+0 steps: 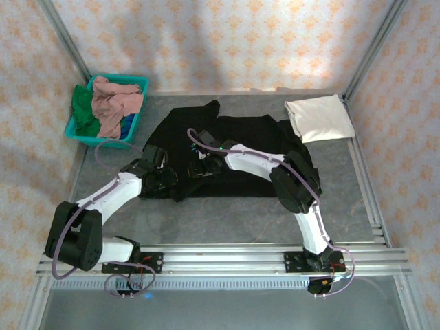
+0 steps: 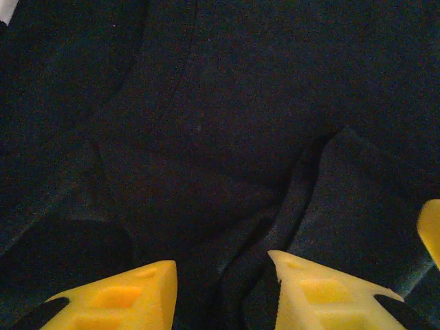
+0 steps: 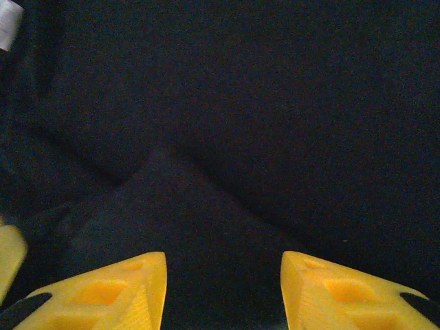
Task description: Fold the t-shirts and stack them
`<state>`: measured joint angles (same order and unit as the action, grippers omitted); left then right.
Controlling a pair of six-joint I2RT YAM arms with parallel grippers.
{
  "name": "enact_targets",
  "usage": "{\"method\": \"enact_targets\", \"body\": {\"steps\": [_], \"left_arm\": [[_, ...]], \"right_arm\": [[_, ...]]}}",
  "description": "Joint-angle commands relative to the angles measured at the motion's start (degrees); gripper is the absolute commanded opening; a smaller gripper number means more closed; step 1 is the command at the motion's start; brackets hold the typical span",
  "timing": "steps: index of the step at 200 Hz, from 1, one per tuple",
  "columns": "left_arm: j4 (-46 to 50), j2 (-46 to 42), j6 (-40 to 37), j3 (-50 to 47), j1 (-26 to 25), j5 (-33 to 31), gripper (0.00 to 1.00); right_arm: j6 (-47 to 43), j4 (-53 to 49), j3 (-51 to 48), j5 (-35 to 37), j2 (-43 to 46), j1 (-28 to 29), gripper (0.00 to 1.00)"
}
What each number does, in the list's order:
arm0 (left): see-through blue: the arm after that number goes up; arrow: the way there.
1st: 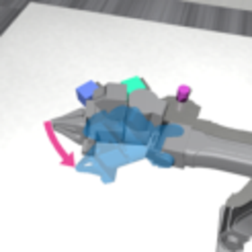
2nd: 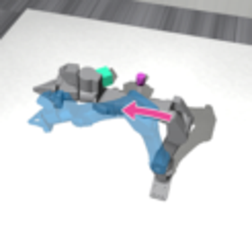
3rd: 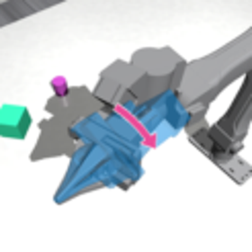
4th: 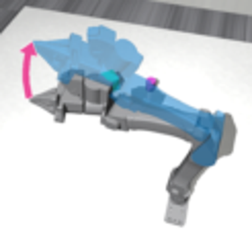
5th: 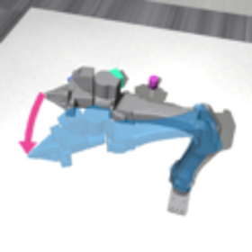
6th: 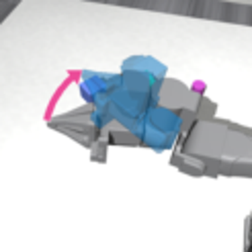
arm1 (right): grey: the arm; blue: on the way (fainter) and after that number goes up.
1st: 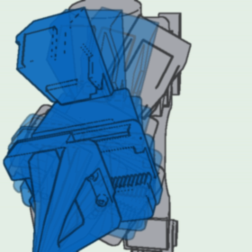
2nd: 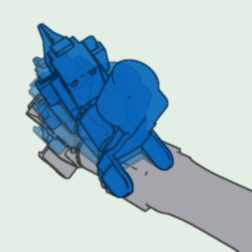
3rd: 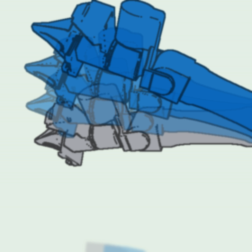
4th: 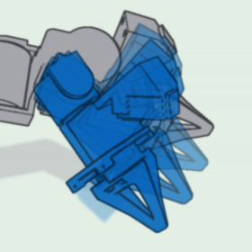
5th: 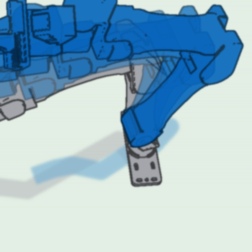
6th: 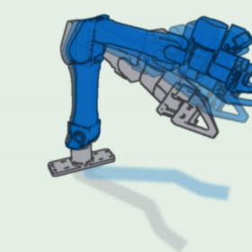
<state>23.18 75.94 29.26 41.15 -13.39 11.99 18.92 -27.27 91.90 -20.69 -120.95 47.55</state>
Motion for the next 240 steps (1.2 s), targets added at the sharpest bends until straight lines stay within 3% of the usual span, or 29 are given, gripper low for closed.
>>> {"method": "enact_targets", "body": {"steps": [1,25,73,150,188,215,240], "left_arm": [[1.90,0.81,1.06,0.28,0.43,-1.08,0.31],[1.76,0.76,1.07,-0.24,0.62,0.65,0.26],[-1.63,-2.15,0.99,-4.80,0.64,3.57,0.26],[-0.06,-3.98,1.05,-6.12,0.65,1.76,0.20],[-0.32,-3.33,0.79,-6.38,0.73,1.59,0.19],[-0.20,-3.31,0.45,-6.43,0.87,1.57,0.19],[-0.12,-3.41,-0.08,-6.43,1.43,1.94,0.19]], "right_arm": [[-4.70,-7.20,4.42,3.99,-2.61,0.06,0.47],[-9.20,-8.94,2.42,4.96,-0.99,0.35,0.47],[-13.95,-7.60,3.49,7.33,1.53,1.03,0.50],[-13.91,-7.03,15.79,-3.33,-8.17,1.29,0.54],[-14.58,-10.33,21.68,-2.86,-13.58,2.02,0.55],[-14.13,-11.83,24.45,-1.06,-15.55,2.03,0.49],[-13.26,-11.69,24.73,-0.19,-14.66,2.02,0.32]]}}
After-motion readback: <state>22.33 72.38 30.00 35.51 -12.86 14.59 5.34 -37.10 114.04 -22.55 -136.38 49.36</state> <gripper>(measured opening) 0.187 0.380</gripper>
